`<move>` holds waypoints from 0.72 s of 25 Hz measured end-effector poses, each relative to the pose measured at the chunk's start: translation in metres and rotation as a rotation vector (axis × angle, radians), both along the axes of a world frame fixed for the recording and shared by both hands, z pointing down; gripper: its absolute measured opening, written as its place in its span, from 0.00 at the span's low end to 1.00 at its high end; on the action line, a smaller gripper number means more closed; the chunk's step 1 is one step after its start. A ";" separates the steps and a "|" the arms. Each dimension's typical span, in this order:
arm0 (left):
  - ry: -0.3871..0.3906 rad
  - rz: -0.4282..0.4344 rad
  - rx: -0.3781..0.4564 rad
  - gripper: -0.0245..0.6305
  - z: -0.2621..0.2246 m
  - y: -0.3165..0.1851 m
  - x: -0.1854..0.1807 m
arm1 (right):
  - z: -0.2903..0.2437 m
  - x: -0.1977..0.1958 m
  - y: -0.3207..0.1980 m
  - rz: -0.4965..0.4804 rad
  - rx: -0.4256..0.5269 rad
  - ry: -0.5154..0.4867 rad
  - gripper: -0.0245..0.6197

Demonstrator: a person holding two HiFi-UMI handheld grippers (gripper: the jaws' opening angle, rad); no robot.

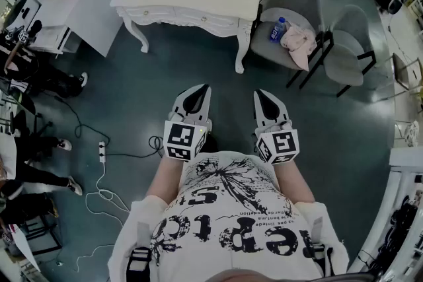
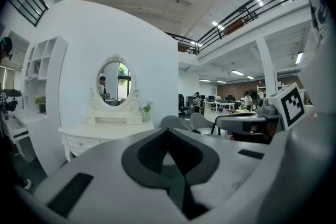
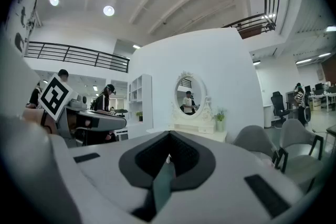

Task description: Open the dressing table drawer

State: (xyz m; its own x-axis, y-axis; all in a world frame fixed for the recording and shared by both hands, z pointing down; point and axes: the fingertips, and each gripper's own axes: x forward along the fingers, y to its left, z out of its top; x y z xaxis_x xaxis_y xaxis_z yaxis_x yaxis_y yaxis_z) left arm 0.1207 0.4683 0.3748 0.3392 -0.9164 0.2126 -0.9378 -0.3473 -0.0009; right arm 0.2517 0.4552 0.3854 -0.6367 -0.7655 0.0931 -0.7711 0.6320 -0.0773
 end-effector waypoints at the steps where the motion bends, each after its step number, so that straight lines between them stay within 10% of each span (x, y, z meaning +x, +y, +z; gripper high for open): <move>1: 0.000 0.000 -0.001 0.07 0.001 0.000 -0.001 | 0.001 -0.001 0.000 0.000 -0.001 0.000 0.06; 18: 0.046 0.009 -0.019 0.07 0.021 -0.045 -0.039 | 0.019 -0.027 -0.051 0.060 -0.043 -0.012 0.06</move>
State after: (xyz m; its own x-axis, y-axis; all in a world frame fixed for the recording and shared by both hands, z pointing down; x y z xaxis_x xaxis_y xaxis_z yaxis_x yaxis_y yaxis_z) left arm 0.0815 0.4236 0.3959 0.3569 -0.9093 0.2138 -0.9336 -0.3550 0.0484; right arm 0.2248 0.4046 0.4042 -0.5908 -0.7979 0.1195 -0.8065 0.5803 -0.1128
